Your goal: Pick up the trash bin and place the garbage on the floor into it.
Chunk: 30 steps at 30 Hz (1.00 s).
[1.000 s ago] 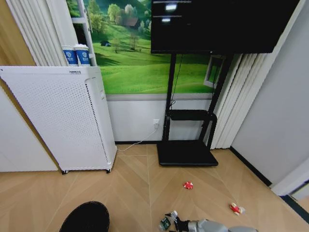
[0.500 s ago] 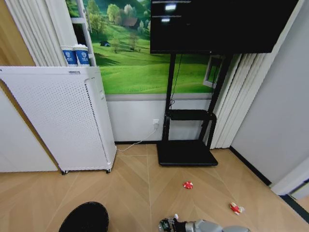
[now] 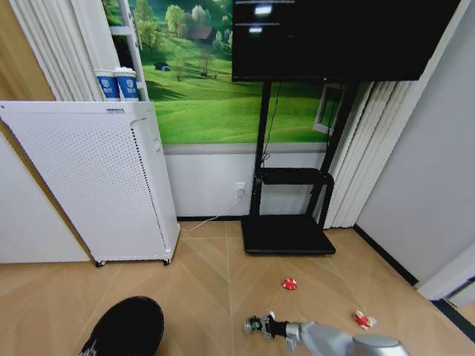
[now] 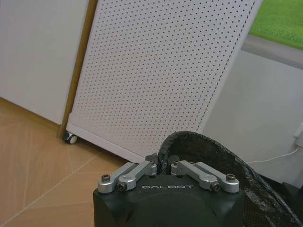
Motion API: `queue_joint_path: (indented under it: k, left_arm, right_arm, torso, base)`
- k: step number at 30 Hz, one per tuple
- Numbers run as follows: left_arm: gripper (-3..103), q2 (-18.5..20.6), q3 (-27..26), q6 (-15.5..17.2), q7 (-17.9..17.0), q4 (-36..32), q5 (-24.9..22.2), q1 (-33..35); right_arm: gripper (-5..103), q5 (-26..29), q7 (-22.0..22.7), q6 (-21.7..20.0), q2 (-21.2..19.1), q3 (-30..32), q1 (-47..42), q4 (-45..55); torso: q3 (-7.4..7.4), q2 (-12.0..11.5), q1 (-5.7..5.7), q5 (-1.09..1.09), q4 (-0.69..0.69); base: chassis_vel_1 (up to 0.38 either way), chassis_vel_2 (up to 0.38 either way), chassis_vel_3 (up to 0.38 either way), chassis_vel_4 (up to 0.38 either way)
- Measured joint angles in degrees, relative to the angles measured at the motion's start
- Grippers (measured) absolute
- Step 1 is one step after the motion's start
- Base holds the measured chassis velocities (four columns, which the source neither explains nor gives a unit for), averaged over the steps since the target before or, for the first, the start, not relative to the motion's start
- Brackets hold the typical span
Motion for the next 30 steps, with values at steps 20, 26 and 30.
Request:
queue_joint_path:
  k: [20, 26, 30]
  left_arm:
    - [7, 12.53, 33.78, 5.68, -3.28, 19.42, -5.55, -40.58]
    - [7, 11.96, 38.63, 5.83, -2.97, 23.47, -6.36, -46.7]
    - [7, 11.93, 40.68, 6.18, -3.17, 24.59, -7.82, -49.95]
  right_arm:
    - [20, 5.48, 1.93, 0.14, -4.97, 13.64, 2.16, 13.96]
    - [20, 9.27, 1.79, 0.01, -4.87, 13.01, 5.2, 22.34]
    - [20, 10.61, 1.46, -0.4, -4.69, 11.87, 8.63, 26.91]
  torso:
    - [0.0, 0.0, 0.01, 0.0, 0.01]
    - [-0.01, 0.0, 0.0, 0.0, -0.01]
    - [-0.01, 0.01, -0.01, -0.02, 0.0]
  base:
    - [0.0, 0.0, 0.0, 0.0]
    - [0.0, 0.0, 0.0, 0.0]
    - [0.0, 0.0, 0.0, 0.0]
